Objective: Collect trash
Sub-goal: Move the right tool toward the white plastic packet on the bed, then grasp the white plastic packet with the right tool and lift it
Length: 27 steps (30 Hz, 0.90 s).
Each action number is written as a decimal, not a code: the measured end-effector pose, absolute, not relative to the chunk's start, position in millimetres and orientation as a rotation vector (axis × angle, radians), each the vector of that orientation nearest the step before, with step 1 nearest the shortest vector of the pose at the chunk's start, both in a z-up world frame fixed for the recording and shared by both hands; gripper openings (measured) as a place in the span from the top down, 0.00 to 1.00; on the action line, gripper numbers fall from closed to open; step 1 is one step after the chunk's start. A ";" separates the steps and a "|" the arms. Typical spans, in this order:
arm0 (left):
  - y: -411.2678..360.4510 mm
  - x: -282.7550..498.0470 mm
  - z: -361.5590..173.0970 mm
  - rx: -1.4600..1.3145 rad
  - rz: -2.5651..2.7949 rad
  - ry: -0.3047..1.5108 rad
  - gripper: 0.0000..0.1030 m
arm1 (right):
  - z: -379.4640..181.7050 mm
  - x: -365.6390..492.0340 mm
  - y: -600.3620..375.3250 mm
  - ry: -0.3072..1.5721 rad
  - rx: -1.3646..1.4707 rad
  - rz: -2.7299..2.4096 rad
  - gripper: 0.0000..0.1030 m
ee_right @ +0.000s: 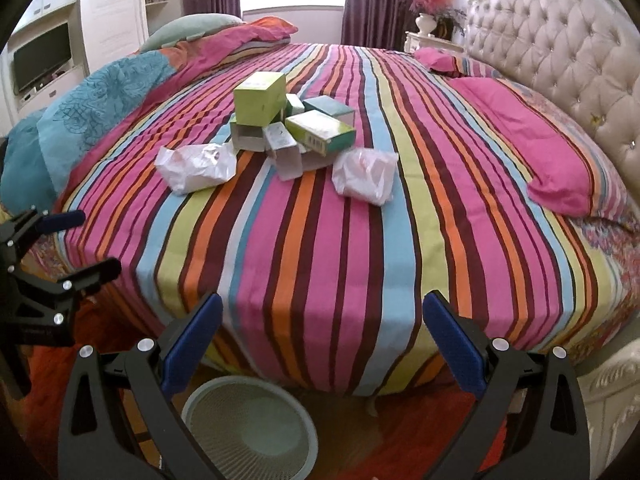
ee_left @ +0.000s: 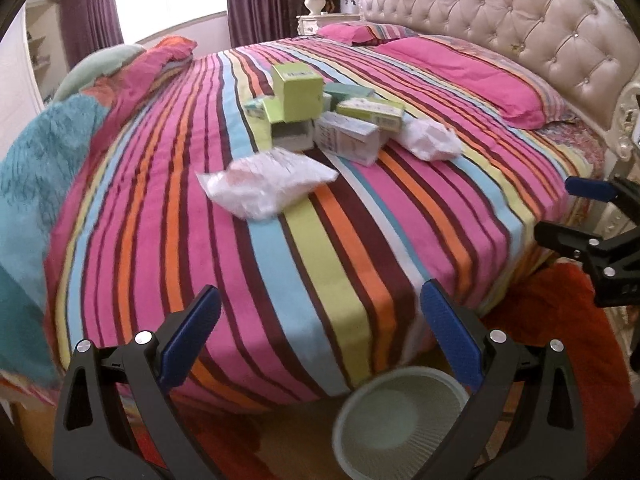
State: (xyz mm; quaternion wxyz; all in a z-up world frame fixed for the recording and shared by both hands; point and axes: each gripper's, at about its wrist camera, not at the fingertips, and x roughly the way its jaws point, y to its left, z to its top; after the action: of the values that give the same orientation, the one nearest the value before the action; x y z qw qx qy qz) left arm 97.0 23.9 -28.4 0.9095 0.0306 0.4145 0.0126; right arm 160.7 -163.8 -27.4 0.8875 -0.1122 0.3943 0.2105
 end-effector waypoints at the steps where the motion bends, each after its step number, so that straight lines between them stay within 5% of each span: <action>1: 26.4 103.6 -27.6 0.074 0.031 0.852 0.06 | -27.1 167.9 -162.4 0.824 -0.230 0.440 0.07; 27: 54.8 246.6 -57.9 0.342 0.010 0.915 0.06 | -55.8 310.1 -145.4 0.964 -0.130 0.387 0.07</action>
State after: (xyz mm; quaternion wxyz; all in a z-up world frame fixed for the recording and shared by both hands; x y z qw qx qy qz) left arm 246.6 54.8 -57.9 0.8832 0.1643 0.4393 0.0050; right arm 310.1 -145.4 -55.8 0.8660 -0.0623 0.4604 0.1850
